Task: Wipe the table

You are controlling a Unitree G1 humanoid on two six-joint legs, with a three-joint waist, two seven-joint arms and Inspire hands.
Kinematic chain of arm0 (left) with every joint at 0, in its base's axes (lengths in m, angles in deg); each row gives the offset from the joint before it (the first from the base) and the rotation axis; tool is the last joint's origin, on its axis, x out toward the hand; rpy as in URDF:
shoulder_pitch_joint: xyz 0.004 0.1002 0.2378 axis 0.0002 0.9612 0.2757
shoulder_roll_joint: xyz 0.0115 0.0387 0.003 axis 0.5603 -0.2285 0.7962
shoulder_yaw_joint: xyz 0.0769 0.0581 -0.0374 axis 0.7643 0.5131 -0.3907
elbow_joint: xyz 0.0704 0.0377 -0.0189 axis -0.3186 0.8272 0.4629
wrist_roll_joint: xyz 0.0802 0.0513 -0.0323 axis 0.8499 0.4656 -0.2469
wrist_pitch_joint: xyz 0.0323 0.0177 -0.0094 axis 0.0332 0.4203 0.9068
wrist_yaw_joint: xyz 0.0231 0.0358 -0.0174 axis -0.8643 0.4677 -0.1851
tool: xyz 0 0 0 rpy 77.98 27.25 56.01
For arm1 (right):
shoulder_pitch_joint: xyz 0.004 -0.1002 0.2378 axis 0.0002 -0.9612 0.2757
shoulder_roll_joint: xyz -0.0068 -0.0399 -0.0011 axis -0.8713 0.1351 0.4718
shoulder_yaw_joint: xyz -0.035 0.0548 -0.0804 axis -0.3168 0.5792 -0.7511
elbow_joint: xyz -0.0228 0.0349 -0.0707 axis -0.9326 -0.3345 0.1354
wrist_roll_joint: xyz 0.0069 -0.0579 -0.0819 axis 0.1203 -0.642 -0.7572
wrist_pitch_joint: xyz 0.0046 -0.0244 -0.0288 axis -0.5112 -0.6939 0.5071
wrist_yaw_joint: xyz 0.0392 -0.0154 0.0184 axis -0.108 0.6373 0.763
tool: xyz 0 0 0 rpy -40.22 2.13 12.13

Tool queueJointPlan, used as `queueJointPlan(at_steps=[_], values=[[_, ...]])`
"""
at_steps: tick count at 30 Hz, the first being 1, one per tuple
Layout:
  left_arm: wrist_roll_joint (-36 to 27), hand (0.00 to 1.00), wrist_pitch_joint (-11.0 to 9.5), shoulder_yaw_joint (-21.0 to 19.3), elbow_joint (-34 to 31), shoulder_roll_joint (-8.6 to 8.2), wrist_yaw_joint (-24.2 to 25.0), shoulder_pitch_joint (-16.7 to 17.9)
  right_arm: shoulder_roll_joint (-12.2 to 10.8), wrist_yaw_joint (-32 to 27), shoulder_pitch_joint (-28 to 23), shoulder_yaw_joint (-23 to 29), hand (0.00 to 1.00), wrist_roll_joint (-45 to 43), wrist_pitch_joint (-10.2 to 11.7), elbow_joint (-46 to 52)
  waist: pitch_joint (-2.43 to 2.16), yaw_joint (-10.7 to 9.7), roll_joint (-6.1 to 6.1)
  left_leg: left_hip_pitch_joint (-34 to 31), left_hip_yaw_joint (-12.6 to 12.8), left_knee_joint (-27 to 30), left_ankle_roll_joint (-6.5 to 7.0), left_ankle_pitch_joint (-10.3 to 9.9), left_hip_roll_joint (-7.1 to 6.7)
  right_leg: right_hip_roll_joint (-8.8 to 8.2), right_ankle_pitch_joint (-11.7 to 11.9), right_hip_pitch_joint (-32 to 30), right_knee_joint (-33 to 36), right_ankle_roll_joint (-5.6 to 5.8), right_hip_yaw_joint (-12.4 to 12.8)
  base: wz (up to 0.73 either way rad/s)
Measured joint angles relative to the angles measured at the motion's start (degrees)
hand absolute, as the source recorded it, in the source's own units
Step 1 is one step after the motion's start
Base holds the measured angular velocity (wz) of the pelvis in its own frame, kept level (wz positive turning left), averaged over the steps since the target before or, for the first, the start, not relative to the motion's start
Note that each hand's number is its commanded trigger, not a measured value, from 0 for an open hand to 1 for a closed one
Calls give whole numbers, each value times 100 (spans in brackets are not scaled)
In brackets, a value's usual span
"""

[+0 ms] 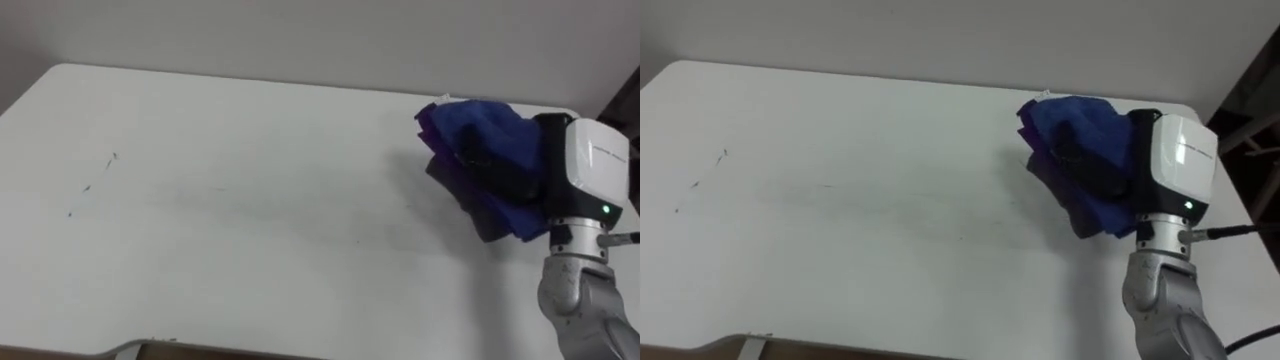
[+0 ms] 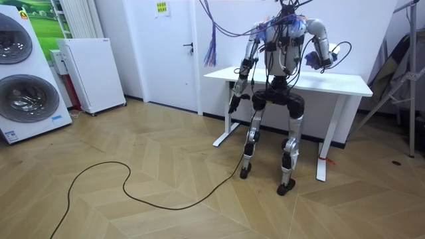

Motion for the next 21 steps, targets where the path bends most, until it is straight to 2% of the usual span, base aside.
queueJointPlan(at_steps=[1, 2, 3, 4, 5, 6, 8, 9, 10, 13, 21], values=[[1, 0, -7, 0, 0, 0, 0, -29, -4, 57, -6, -5, 0, -1, 0, 97, 3, 2, 7, 2, 3, 0, 1, -1, 1, 0, 0, -12, 1, 0, 1, -5], [3, 0, -9, 0, 4, 0, 0, -33, -9, 75, -9, -10, 29, -4, 3, 129, 4, -2, 7, 3, 4, 0, 1, -1, 1, 0, 0, -19, 1, 0, 0, 0], [2, 0, -17, 0, 41, 0, 0, -27, -12, 130, -29, -10, 65, -20, 3, 183, 4, 8, 5, 2, 4, 0, -1, -2, 3, 0, 0, -23, 3, 0, -5, 0], [1, 0, -29, 0, 73, 0, 1, -86, -13, 195, -29, -12, 83, -39, 4, 246, 4, 9, 6, -2, 4, 0, -1, -6, 4, 1, 0, -31, 4, 0, -6, 0], [1, 0, -39, 0, 93, 0, 1, -80, -13, 222, -29, -10, 85, -36, 3, 285, 4, 10, 7, -4, 4, 0, 0, -9, 5, 1, 0, -32, 6, 0, -6, 0], [1, 0, -56, -1, 120, 1, 2, -71, -13, 246, -29, -10, 100, -32, 8, 356, 4, 9, 4, -2, 7, -1, 3, -21, 6, 1, 0, -30, 6, 0, -6, 0], [2, 0, -88, -8, 120, 3, 2, -62, -13, 291, -29, -11, 100, -33, 23, 429, -3, 8, -24, 1, 11, 0, 4, -26, 6, 1, 1, -27, 6, 1, -5, 0], [2, 0, -101, -8, 120, 10, 2, -64, -13, 293, -29, -11, 95, -35, 53, 434, -5, 9, -55, 1, 11, 0, 4, -27, 6, 1, 1, -23, 6, 2, -5, 0], [1, 0, -112, -7, 120, 11, 6, -71, -13, 293, -29, -14, 0, -35, 62, 435, -8, 15, -83, 1, 11, 1, 4, -27, 5, 1, 2, -11, 6, 3, -5, 0], [3, 0, -135, -8, 121, 11, 14, -71, -13, 298, -29, -16, 0, -37, 69, 435, 2, 19, -127, 2, 12, 4, 7, -29, 5, 1, 13, -14, -4, 12, -5, 0], [3, 0, -166, -8, 122, 11, 22, -115, -13, 353, -30, -16, 0, -49, 73, 434, 6, 15, -127, 1, 16, 3, 6, -31, 5, 2, 13, -28, -10, 12, -5, 0]])
